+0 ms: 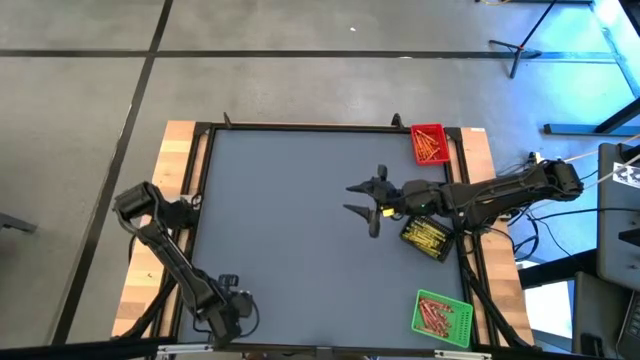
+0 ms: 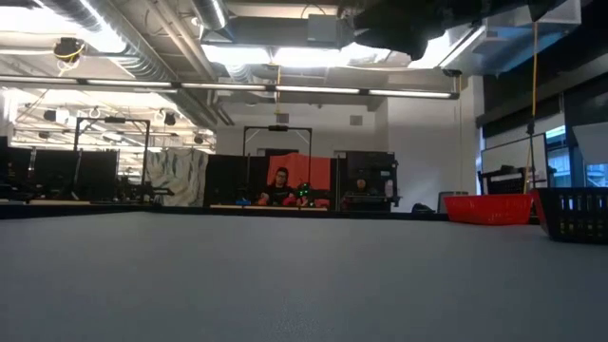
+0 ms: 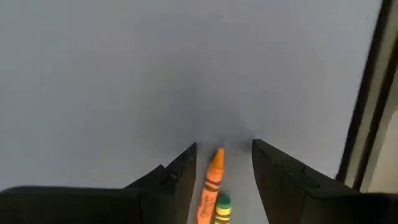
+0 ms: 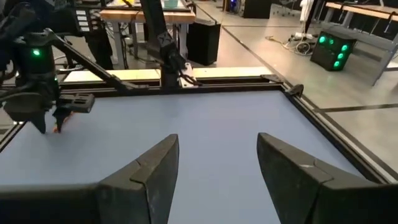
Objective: Sort crayons
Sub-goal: Put the orange crayon into the red basket
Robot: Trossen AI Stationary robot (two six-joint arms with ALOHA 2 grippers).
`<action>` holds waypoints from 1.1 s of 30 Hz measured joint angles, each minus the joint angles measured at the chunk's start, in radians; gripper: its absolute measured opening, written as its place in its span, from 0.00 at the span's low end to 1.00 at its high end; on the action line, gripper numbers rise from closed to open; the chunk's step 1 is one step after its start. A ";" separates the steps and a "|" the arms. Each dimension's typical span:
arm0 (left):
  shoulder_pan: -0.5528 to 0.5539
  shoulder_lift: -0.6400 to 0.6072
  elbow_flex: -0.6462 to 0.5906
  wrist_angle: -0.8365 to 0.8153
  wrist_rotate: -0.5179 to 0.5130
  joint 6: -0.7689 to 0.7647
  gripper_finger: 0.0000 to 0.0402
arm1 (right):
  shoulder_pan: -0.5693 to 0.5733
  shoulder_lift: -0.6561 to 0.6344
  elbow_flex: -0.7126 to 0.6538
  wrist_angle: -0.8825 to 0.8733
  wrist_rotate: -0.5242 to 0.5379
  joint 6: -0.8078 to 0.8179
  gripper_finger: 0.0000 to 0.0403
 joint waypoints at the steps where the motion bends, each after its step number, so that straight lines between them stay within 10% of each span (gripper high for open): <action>1: 0.000 0.006 0.000 -0.013 0.011 -0.013 0.35 | 0.000 0.002 0.000 -0.004 0.000 0.000 0.53; 19: -0.006 0.007 0.002 -0.107 0.073 -0.064 0.33 | 0.000 0.043 0.000 -0.016 -0.002 0.001 0.53; 33: 0.025 0.006 0.001 -0.113 0.035 0.100 0.03 | 0.000 0.088 -0.001 -0.014 -0.003 0.004 0.53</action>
